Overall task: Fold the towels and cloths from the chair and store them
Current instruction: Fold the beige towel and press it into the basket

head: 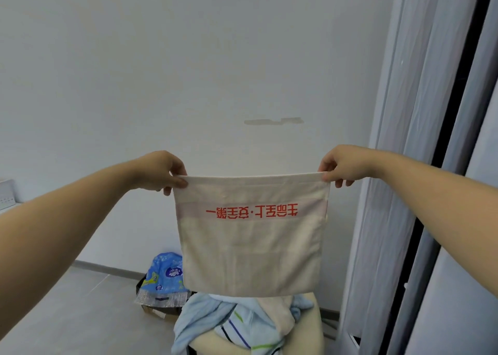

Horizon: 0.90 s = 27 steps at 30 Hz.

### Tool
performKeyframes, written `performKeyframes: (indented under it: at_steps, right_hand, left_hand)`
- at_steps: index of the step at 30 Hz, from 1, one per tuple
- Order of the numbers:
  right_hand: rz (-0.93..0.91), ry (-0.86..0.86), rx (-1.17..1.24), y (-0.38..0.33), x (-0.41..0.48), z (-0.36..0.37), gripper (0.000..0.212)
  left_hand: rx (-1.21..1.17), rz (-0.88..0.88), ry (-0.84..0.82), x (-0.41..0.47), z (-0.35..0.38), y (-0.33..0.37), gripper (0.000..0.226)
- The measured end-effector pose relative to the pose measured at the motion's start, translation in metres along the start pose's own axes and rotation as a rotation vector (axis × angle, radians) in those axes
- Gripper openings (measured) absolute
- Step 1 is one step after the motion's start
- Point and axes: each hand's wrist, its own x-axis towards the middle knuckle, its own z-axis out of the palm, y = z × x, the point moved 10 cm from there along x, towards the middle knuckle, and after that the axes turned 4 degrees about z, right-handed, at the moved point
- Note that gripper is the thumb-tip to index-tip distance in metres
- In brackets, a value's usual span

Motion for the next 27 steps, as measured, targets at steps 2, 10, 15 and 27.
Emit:
performKeyframes:
  at_steps: [2,10,15,27]
  right_hand:
    - [0.04,-0.096,0.085,0.007,0.001,0.011,0.008]
    - [0.197,-0.333,0.373,0.027,0.01,0.06,0.01]
    - [0.256,-0.186,0.549,0.04,0.031,0.087,0.013]
    - [0.097,0.347,0.497,0.056,-0.002,0.072,0.004]
  left_hand:
    - [-0.156,-0.07,-0.086,0.002,0.016,-0.009,0.01]
    - [-0.671,-0.246,-0.186,0.013,0.065,-0.033,0.016]
    - [-0.706,-0.245,-0.099,0.032,0.093,-0.043,0.024]
    - [-0.852,-0.065,0.302,0.02,0.082,-0.04,0.01]
